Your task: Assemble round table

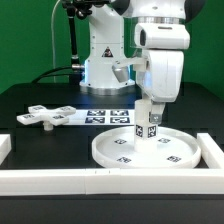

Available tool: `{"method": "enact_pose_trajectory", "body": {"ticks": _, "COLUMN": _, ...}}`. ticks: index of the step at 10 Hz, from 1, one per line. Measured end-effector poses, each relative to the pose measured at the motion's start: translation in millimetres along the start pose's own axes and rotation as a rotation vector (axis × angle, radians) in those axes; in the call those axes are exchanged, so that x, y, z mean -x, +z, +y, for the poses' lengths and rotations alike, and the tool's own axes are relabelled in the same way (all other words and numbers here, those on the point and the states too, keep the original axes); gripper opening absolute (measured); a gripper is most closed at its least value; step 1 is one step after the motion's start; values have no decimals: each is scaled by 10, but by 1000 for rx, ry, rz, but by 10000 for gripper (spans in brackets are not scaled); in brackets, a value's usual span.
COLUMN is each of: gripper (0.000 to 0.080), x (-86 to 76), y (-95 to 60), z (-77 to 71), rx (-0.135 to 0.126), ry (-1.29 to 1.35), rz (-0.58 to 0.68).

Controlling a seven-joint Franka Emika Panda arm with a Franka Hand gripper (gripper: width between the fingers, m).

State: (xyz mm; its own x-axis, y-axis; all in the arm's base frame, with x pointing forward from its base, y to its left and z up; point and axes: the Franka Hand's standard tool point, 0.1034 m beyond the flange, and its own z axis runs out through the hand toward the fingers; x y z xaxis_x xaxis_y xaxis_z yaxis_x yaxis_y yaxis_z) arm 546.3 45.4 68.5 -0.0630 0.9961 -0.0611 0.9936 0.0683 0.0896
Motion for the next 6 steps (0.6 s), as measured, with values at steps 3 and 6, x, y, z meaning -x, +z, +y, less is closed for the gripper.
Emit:
{"method": "enact_pose_trajectory", "body": {"ticks": 3, "gripper": 649, "x": 55, "y": 15, "z": -7, "rx": -2, "ry": -97, "rz": -9}}
{"method": "enact_pose_trajectory", "body": {"ticks": 6, "gripper": 467, "x": 63, "y": 26, "z": -14, "rx": -4, "ry": -91, "rz": -9}}
